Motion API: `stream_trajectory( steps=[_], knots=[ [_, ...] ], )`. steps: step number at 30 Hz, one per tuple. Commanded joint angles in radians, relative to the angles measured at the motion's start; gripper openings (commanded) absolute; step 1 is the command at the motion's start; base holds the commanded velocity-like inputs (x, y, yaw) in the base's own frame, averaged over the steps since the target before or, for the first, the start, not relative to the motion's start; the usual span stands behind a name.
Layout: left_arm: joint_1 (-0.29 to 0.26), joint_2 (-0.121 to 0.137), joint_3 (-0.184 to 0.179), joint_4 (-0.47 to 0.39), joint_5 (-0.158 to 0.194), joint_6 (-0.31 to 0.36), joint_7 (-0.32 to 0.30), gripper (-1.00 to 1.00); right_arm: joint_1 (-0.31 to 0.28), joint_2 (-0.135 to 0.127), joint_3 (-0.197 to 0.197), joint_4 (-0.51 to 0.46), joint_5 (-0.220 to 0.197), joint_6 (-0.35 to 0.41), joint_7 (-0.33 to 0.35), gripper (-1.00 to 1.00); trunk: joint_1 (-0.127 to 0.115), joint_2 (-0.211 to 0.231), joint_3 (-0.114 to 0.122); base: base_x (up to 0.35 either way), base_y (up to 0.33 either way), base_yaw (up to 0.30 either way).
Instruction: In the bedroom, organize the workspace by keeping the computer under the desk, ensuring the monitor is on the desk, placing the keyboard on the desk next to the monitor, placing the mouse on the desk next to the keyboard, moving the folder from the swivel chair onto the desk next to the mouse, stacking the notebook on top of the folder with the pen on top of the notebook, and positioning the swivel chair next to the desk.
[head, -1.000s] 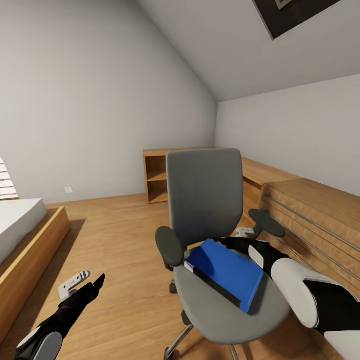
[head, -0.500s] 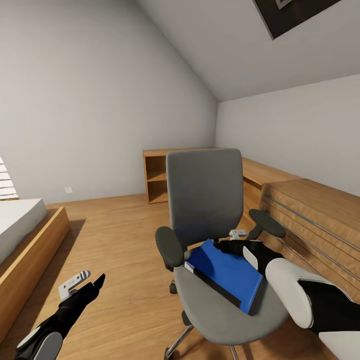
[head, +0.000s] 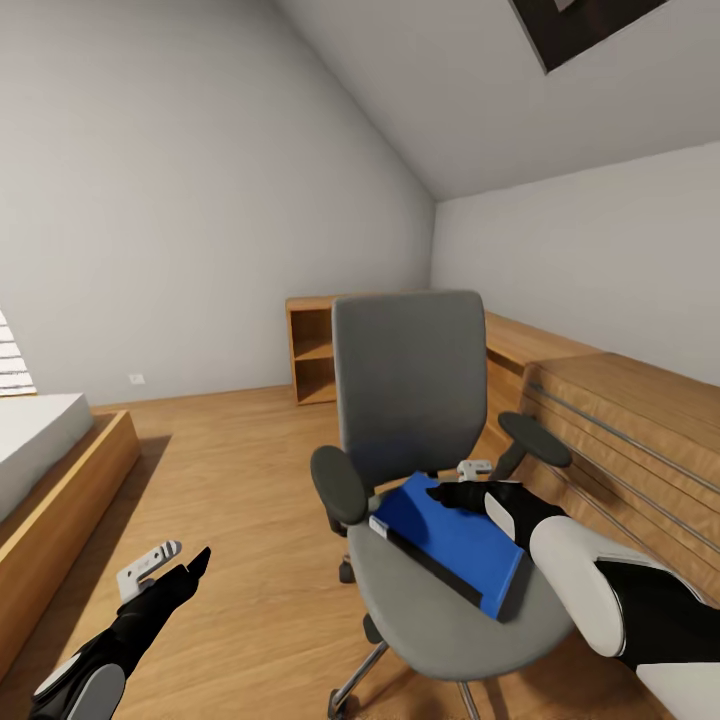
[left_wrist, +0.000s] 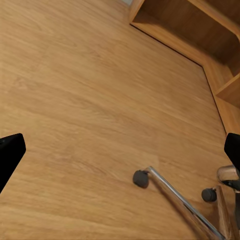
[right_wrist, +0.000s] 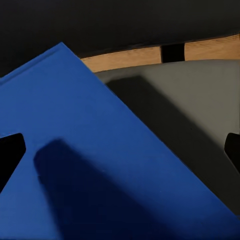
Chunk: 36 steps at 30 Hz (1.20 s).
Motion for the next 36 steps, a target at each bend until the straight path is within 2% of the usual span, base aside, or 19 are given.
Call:
stream_trajectory(
  steps=[1, 28, 36],
  knots=[
    [-0.001, 0.0, 0.0, -0.002, 0.01, 0.004, 0.007, 1.0, 0.0, 0.0, -0.009, -0.002, 0.01, 0.006, 0.005, 1.0, 0.004, -0.008, -0.004, 0.0, 0.0, 0.0],
    [-0.001, 0.003, 0.001, -0.001, 0.009, 0.003, 0.001, 1.0, 0.0, 0.0, -0.01, -0.002, 0.012, 0.005, 0.005, 1.0, 0.011, -0.022, -0.011, 0.0, 0.0, 0.0],
    [-0.001, 0.003, 0.003, -0.001, 0.009, 0.002, 0.001, 1.0, 0.0, 0.0, -0.01, -0.002, 0.012, 0.004, 0.003, 1.0, 0.011, -0.022, -0.011, -0.171, 0.0, 0.0]
  ],
)
